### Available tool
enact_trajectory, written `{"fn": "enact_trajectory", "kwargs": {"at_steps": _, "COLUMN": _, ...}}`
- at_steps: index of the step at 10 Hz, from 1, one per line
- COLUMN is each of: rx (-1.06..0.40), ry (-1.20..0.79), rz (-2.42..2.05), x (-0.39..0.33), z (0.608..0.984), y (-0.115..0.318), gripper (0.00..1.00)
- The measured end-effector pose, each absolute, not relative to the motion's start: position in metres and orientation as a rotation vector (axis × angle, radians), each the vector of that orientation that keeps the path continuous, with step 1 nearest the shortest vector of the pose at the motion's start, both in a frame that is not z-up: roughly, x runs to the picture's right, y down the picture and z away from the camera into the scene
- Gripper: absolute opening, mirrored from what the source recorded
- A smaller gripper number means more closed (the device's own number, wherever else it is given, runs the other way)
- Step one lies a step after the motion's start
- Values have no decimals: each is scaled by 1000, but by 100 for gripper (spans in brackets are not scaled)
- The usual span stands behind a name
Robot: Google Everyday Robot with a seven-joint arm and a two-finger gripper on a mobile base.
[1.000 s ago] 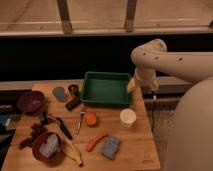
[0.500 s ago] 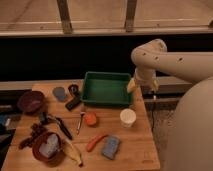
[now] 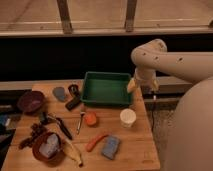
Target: Wipe purple bowl with towel
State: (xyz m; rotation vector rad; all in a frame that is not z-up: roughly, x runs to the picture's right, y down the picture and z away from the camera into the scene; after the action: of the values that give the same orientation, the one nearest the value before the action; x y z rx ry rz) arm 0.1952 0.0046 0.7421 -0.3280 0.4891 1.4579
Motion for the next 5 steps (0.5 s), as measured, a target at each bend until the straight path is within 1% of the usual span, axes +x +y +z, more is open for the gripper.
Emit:
{"fn": "enact_trajectory", "kwargs": {"at_steps": 3, "rx": -336, "ry": 479, "rz": 1452, "x": 192, "z": 743, "y": 6, "gripper": 78}}
{"fn": "enact_trajectory", "kwargs": {"at_steps": 5, "rx": -376, "ry": 443, "rz": 1439, "x": 177, "z": 746, "y": 12, "gripper": 78}}
